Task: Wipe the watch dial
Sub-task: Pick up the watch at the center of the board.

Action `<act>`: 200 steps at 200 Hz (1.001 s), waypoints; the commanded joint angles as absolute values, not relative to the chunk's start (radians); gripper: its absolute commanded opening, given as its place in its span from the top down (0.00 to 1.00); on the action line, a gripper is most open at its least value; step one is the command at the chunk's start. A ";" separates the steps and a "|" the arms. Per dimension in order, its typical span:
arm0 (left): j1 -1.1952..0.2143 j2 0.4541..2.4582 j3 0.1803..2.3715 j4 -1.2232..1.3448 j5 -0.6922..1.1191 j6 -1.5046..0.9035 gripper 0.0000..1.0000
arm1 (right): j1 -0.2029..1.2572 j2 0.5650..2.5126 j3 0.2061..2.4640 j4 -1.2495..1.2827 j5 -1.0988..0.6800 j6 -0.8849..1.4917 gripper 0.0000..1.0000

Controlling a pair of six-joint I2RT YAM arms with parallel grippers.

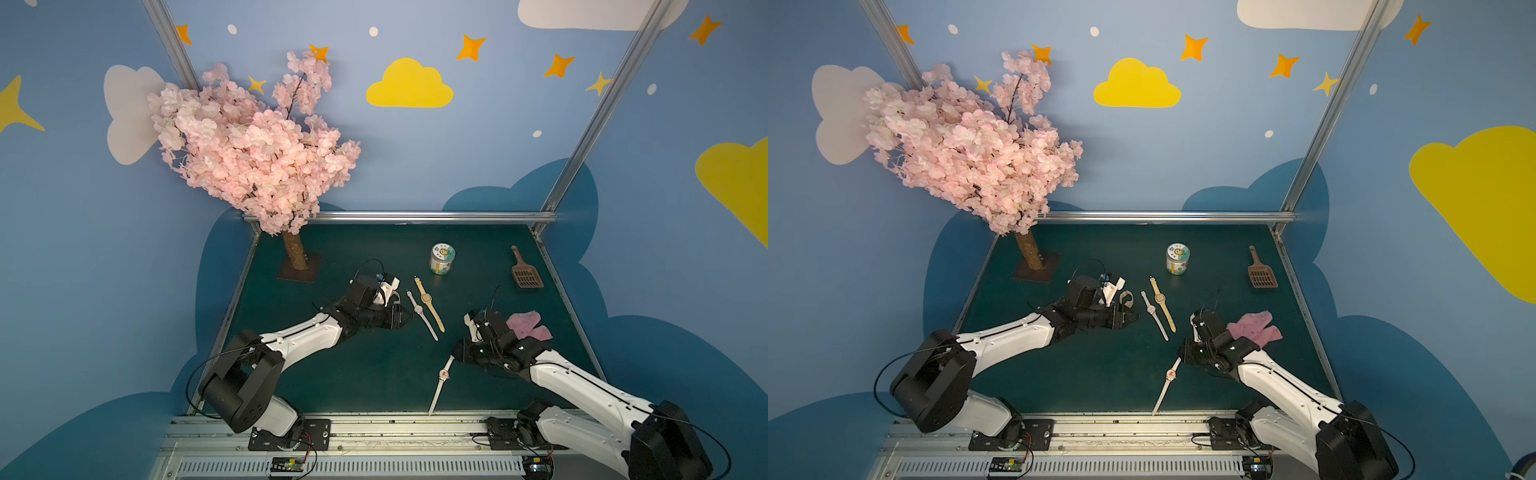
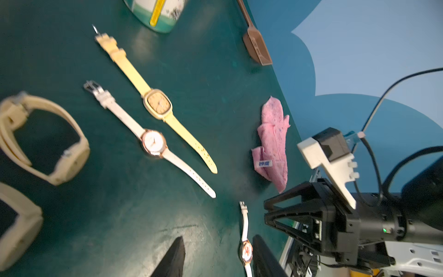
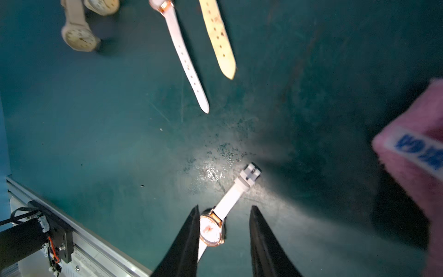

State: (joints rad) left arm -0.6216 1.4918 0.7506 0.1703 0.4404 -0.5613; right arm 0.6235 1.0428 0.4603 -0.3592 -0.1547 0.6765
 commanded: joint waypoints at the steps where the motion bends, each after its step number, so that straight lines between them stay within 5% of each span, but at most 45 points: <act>1: -0.634 1.469 0.694 0.275 0.496 -0.597 0.53 | 0.632 1.054 0.410 -0.232 -0.185 0.762 0.65; 59: -0.665 1.435 0.618 0.329 0.483 -0.634 0.52 | 0.622 1.129 0.297 -0.008 -0.227 0.849 0.72; 132: -0.670 1.407 0.585 0.334 0.475 -0.646 0.52 | 0.614 1.245 0.294 0.039 -0.280 0.836 1.00; 200: -0.667 1.435 0.571 0.429 0.527 -0.667 0.56 | 0.602 1.158 0.299 0.032 -0.294 0.809 1.00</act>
